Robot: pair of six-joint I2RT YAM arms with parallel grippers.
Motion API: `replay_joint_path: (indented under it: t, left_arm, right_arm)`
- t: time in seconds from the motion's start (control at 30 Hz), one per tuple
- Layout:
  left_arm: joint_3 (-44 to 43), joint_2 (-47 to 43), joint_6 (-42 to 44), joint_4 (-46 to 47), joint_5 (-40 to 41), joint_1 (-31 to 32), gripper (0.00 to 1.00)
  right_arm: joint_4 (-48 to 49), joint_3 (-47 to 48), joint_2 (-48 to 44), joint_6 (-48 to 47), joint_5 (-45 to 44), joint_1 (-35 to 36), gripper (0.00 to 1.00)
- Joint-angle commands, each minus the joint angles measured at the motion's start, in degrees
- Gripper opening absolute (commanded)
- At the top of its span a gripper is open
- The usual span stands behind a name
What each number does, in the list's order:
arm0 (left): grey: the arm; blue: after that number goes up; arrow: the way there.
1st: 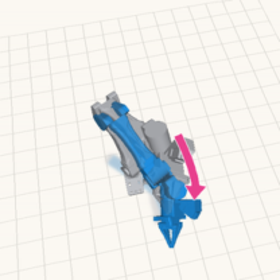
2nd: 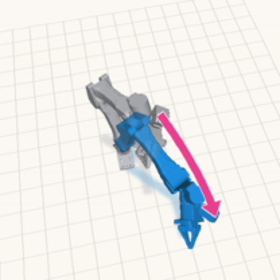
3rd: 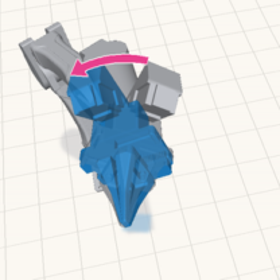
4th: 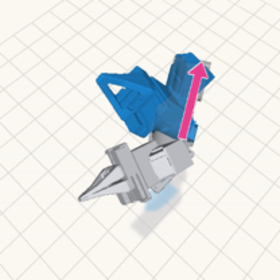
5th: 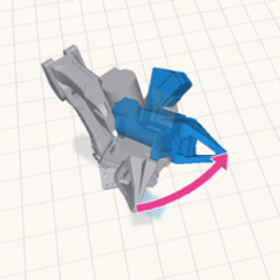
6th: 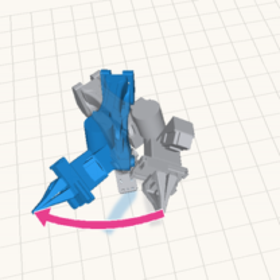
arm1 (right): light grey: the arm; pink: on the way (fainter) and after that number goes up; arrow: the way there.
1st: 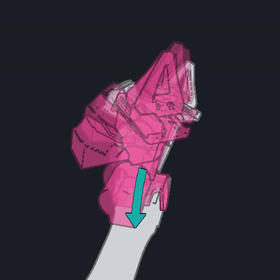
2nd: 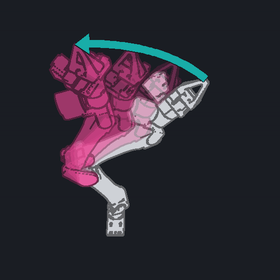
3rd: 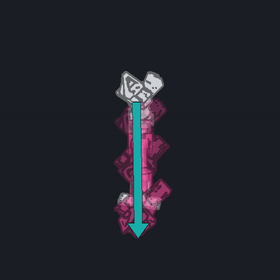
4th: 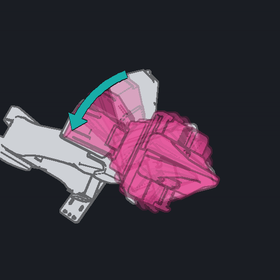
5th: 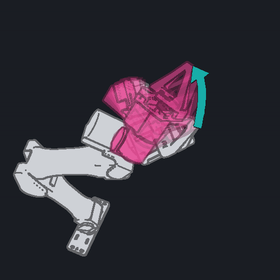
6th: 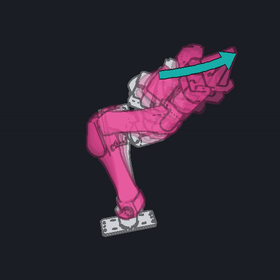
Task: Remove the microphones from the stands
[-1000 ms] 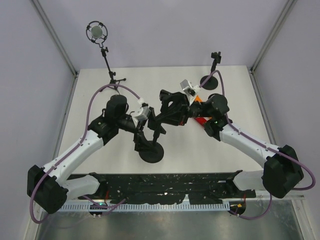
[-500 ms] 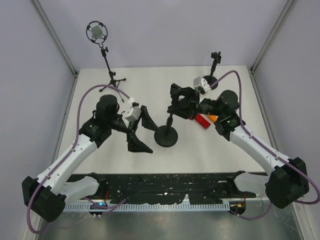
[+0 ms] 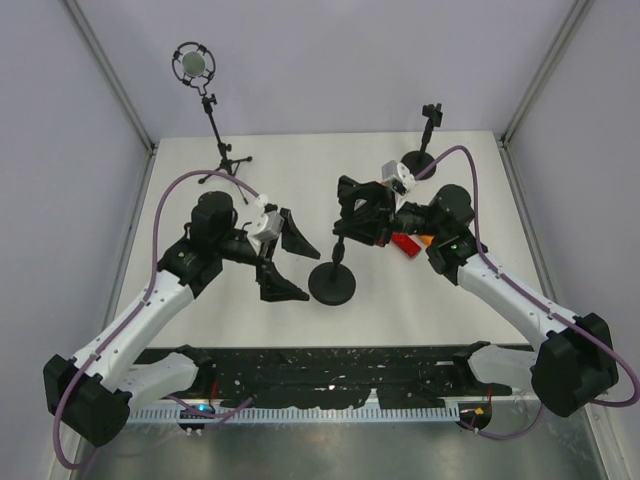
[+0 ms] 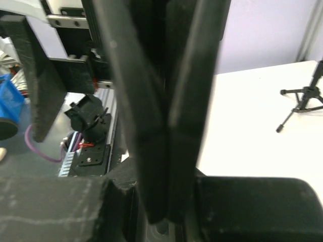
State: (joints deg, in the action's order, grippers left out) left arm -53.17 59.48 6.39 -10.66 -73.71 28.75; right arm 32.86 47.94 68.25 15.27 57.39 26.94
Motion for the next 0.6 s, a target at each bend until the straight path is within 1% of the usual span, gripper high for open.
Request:
replay_joint_path:
  t: [0.0, 0.13, 0.27, 0.33, 0.57]
  left_arm:
    - [1.92, 0.46, -1.9, 6.16, 5.5, -0.19, 1.0]
    - [3.68, 1.77, -4.54, 10.29, 5.16, -0.19, 1.0]
    - [5.09, 1.78, -6.04, 13.9, 1.92, -0.19, 1.0]
    - [5.09, 1.78, -8.15, 14.0, 0.42, 0.07, 1.0]
    - [5.18, 2.48, -7.98, 13.82, -0.29, 1.57, 1.0]
  right_arm:
    - [8.8, 0.75, -2.07, 4.59, 4.39, 2.32, 0.06]
    - [8.89, 1.36, -2.24, 5.21, 5.63, 5.22, 0.05]
    - [10.99, 1.98, -1.45, 7.05, 3.44, 6.2, 0.06]
    - [12.13, 1.98, -0.93, 7.93, 2.47, 6.2, 0.05]
    - [14.42, 2.94, 1.54, 10.48, 1.5, 6.37, 0.05]
